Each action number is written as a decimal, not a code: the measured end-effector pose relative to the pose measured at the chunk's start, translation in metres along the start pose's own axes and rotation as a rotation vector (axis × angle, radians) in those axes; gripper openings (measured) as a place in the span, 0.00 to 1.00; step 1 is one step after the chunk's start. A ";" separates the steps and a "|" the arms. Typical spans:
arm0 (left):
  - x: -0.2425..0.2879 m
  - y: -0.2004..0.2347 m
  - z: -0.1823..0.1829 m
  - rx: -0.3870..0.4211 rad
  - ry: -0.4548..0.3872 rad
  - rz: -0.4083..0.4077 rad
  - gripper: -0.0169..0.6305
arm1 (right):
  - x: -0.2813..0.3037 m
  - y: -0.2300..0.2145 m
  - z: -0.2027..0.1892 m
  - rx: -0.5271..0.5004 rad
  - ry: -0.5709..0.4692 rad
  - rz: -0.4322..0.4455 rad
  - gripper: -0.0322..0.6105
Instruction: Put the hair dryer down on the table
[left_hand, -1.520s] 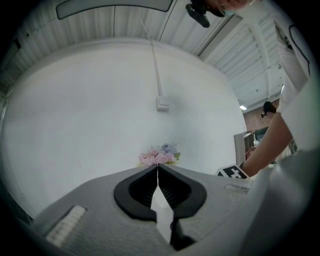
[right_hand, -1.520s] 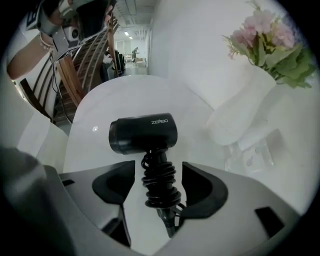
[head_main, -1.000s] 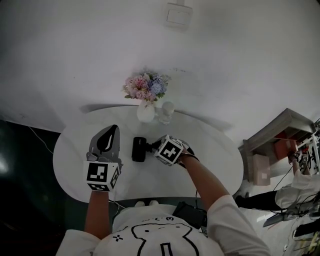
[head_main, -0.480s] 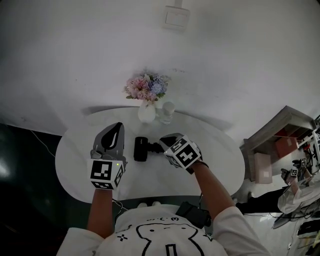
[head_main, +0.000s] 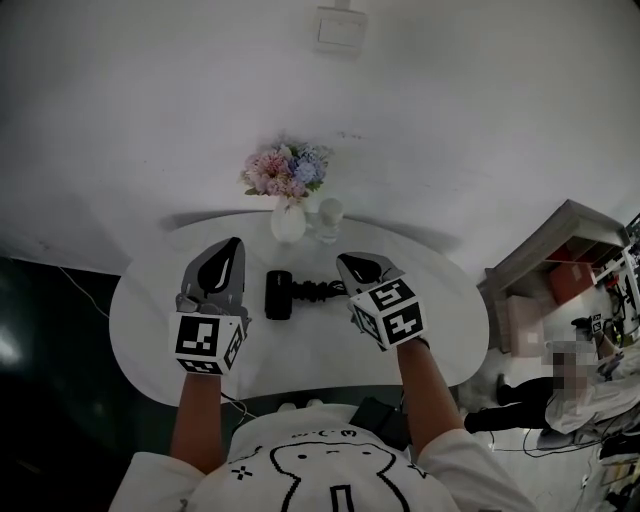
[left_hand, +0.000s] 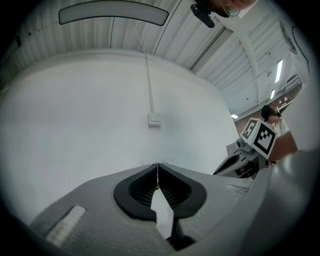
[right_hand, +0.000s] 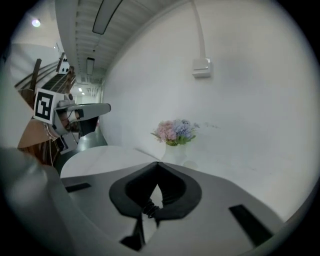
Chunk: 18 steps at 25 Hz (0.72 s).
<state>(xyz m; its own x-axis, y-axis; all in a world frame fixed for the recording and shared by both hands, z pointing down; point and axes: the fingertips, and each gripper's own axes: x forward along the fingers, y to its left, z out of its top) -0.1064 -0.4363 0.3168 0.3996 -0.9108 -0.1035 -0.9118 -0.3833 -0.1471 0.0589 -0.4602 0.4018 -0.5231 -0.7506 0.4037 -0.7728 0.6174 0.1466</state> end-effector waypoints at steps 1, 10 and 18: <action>0.001 0.001 0.001 0.002 -0.003 0.000 0.06 | -0.005 -0.004 0.005 0.011 -0.024 -0.023 0.05; 0.005 0.002 0.016 0.003 -0.045 0.000 0.06 | -0.050 -0.037 0.042 0.049 -0.213 -0.233 0.05; 0.005 0.002 0.029 0.021 -0.083 0.004 0.06 | -0.101 -0.047 0.067 0.030 -0.409 -0.330 0.05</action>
<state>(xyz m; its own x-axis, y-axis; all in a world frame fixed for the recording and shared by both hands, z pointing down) -0.1034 -0.4377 0.2877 0.4029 -0.8962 -0.1857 -0.9117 -0.3754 -0.1668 0.1235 -0.4293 0.2938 -0.3433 -0.9381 -0.0463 -0.9269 0.3304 0.1782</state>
